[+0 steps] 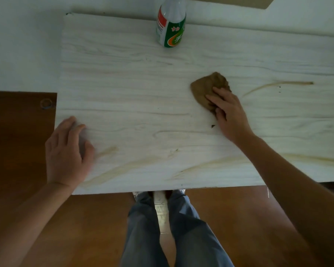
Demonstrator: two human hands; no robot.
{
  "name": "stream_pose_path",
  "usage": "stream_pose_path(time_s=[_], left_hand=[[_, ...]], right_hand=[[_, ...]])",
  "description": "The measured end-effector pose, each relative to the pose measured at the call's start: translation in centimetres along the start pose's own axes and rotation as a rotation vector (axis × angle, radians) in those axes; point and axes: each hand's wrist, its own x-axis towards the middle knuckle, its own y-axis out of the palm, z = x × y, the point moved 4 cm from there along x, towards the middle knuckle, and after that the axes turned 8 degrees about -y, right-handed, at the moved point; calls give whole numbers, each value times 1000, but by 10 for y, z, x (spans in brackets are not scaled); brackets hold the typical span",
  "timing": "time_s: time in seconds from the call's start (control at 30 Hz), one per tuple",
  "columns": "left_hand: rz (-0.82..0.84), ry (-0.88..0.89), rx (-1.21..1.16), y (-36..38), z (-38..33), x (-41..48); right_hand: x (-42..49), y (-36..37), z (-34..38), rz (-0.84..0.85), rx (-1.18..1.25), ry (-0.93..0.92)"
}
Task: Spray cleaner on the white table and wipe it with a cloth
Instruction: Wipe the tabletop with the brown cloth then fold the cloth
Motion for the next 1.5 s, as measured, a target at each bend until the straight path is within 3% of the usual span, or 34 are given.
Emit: stream_pose_path(time_s=[0.23,0.43,0.6,0.93,1.13,1.33,1.5], left_hand=[[-49,51,-37,0,2,0],[-54,50,-42,0,3,0],[-47,28,-27,3,7,1],[-4,44,11,4,9,1],[-50,94,11,4,10,1],[-31,90,7,6,11,2],[-56,97,6,8,12,1]], right_hand=[[-90,32,61,-123,133,338],[-76,75,156,-173,237,508],[-29,100,205,-55,194,345],[100,87,156,15,-8,175],[148,94,165,20,-15,114],[152,105,179,206,-48,-391],[221,105,163,200,-138,-322]])
